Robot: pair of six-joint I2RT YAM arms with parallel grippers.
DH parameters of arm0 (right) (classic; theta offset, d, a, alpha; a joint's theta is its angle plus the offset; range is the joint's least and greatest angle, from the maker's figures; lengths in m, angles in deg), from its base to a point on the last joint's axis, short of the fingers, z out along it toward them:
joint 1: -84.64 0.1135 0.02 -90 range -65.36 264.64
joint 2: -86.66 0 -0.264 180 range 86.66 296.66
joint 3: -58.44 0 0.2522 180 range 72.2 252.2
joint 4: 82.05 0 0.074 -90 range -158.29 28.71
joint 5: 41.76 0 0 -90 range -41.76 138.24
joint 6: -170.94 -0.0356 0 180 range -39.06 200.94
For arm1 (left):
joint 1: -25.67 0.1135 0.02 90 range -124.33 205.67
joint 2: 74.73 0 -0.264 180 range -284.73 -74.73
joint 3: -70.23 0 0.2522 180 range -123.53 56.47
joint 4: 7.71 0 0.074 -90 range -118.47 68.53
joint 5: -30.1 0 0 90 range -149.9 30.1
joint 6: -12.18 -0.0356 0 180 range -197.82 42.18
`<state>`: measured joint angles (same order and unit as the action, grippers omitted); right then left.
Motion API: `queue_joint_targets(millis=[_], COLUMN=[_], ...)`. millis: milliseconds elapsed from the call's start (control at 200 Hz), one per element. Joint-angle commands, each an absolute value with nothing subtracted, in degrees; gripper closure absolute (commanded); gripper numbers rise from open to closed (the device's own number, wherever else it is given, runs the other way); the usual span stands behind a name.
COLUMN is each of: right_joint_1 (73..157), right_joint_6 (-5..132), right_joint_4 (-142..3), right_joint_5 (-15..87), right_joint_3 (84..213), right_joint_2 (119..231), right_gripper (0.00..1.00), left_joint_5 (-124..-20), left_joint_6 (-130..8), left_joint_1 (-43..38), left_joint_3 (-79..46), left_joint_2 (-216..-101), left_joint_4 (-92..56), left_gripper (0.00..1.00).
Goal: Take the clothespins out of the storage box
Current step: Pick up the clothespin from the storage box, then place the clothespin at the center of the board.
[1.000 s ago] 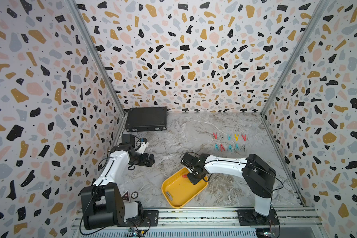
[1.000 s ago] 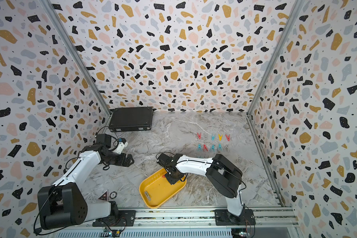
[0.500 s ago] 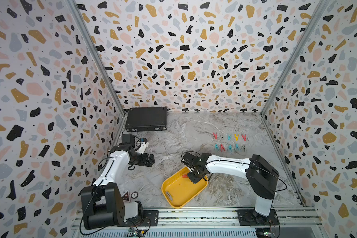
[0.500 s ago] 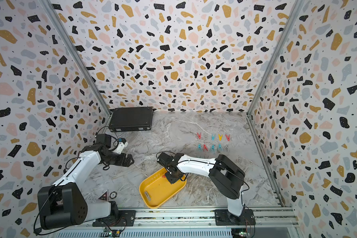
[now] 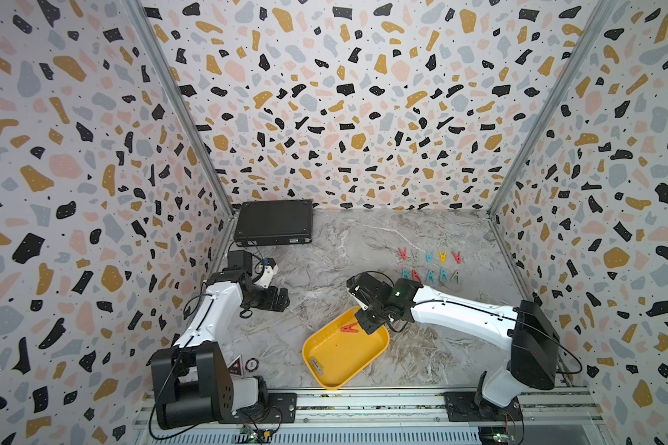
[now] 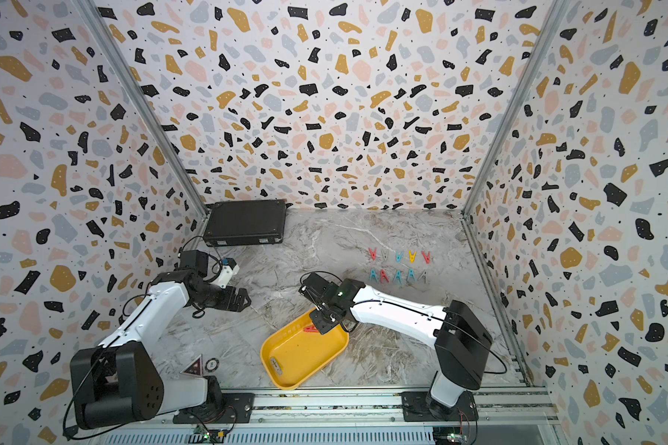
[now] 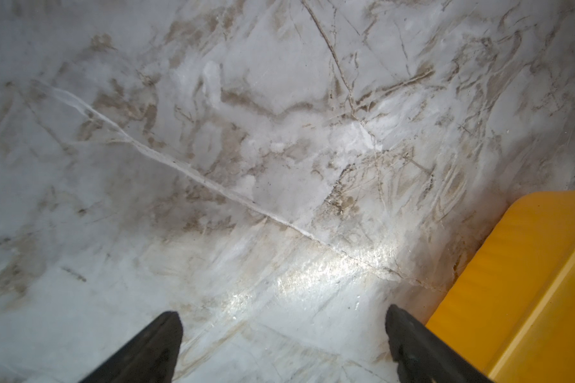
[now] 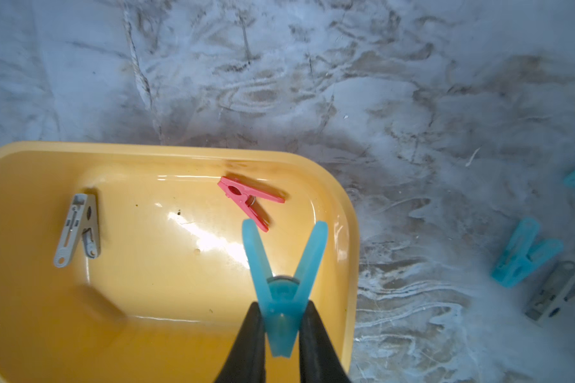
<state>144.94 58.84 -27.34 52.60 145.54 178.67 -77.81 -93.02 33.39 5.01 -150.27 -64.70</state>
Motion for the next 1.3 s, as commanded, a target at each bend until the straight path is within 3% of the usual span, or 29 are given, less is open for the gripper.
queue_joint_targets(millis=[0, 626, 996, 1297], right_joint_1=[143.7, 118.9, 102.3, 100.3], right_joint_6=[60.4, 63.5, 65.8, 66.8], right_joint_4=[-24.6, -21.7, -23.5, -26.2], right_joint_5=[55.5, 53.6, 49.0, 47.9], right_joint_3=[145.7, 132.7, 130.4, 132.4], right_joint_2=[174.0, 165.1, 171.1, 178.6], right_gripper=[0.86, 0.86, 0.88, 0.87], left_joint_5=[-78.4, -78.9, -79.0, -79.0], left_joint_6=[-92.9, -93.1, -93.1, -93.1], left_joint_1=[33.6, 33.7, 33.7, 33.7], left_joint_3=[5.1, 5.2, 5.2, 5.2], left_joint_2=[-150.6, -150.5, -150.3, -150.3], left_joint_4=[-64.7, -64.7, -64.7, -64.7], left_gripper=[0.0, 0.0, 0.0, 0.0])
